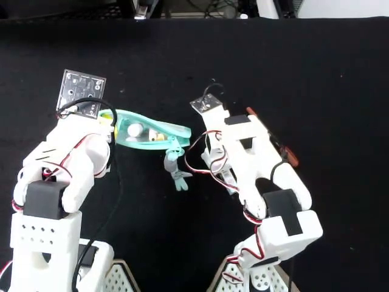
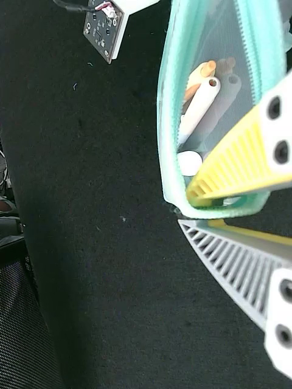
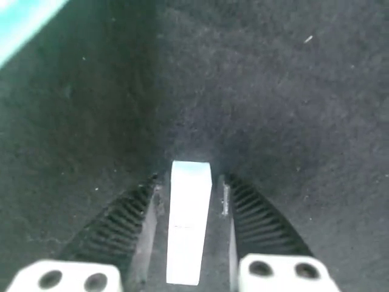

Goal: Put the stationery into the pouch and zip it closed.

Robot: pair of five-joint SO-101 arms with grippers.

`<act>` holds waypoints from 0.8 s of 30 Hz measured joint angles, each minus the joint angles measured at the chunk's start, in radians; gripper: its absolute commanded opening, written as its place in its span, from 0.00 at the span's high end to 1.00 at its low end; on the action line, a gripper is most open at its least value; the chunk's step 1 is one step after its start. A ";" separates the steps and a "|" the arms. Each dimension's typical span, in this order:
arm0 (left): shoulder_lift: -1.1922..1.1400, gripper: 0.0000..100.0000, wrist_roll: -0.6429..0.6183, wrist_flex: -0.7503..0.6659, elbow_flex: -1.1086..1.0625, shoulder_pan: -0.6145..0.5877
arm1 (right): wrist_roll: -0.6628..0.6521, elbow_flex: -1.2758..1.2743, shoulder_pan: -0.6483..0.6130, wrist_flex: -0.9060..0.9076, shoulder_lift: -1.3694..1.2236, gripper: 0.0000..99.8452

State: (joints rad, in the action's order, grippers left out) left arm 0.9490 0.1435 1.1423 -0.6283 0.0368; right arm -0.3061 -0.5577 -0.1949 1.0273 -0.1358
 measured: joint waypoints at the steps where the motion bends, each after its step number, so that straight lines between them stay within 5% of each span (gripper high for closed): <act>1: 0.000 0.96 0.000 0.000 0.000 0.000 | 0.000 0.000 0.000 0.000 0.000 0.85; 6: 0.000 0.96 0.000 0.000 0.000 0.000 | 0.000 0.000 -0.005 0.000 0.000 0.87; 10: 0.000 0.96 0.000 0.000 0.000 0.000 | 0.000 0.000 -0.009 -0.002 0.000 0.99; 18: 0.000 0.96 0.000 0.000 0.000 0.000 | 0.000 0.000 -0.005 -0.028 0.021 0.99; 24: 0.000 0.96 0.000 0.000 0.000 0.000 | 0.000 -0.146 -0.005 -0.055 0.318 0.99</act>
State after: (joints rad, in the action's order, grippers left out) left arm 0.9490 0.1435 1.1423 -0.6283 0.0368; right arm -0.3061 -0.7035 -0.1995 0.9720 0.1818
